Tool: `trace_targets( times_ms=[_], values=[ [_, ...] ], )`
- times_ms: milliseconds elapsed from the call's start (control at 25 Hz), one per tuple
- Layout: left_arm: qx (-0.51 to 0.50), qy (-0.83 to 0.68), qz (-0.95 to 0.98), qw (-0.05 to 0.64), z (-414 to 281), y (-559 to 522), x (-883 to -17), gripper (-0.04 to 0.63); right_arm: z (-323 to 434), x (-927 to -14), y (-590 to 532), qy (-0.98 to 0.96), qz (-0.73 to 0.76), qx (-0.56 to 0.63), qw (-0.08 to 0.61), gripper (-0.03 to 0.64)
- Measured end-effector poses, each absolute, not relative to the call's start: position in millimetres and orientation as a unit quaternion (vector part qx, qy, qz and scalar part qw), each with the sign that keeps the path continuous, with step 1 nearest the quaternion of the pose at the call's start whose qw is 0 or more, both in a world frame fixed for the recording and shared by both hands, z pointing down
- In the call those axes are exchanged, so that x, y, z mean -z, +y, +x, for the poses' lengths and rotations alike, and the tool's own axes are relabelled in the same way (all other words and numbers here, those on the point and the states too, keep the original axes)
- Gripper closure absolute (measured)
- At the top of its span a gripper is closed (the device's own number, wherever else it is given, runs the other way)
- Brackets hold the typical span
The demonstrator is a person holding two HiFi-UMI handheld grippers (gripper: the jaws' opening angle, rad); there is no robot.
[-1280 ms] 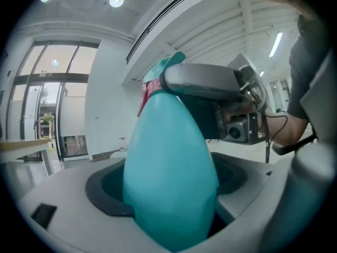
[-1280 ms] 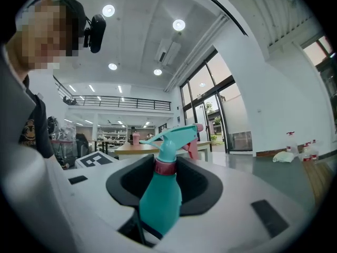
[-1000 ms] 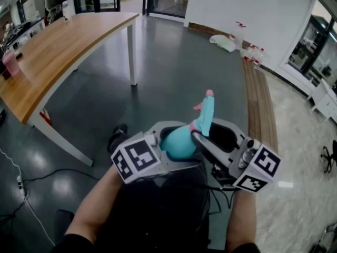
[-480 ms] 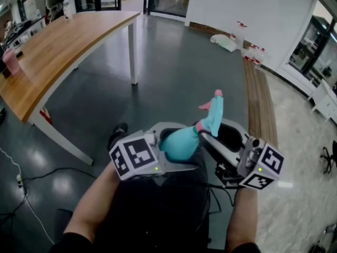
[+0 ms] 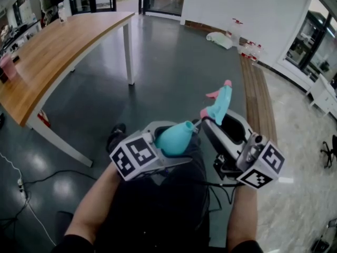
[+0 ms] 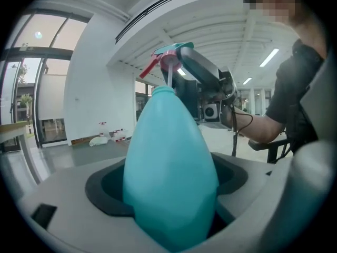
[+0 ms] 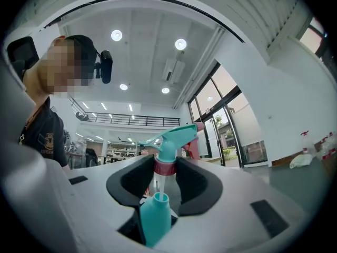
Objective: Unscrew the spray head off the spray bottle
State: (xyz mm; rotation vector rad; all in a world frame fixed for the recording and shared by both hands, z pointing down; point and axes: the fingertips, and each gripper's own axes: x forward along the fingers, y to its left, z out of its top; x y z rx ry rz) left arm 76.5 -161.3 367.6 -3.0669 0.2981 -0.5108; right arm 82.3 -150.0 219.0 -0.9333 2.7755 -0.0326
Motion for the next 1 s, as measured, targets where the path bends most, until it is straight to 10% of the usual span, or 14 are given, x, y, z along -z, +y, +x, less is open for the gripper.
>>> trace_targets(
  times_ms=[1000],
  values=[
    [0.152, 0.283, -0.947, 0.018, 22, -227, -351, 0.164, 105, -173, -177, 0.883, -0.440, -0.066, 0.149, 0.476]
  ],
)
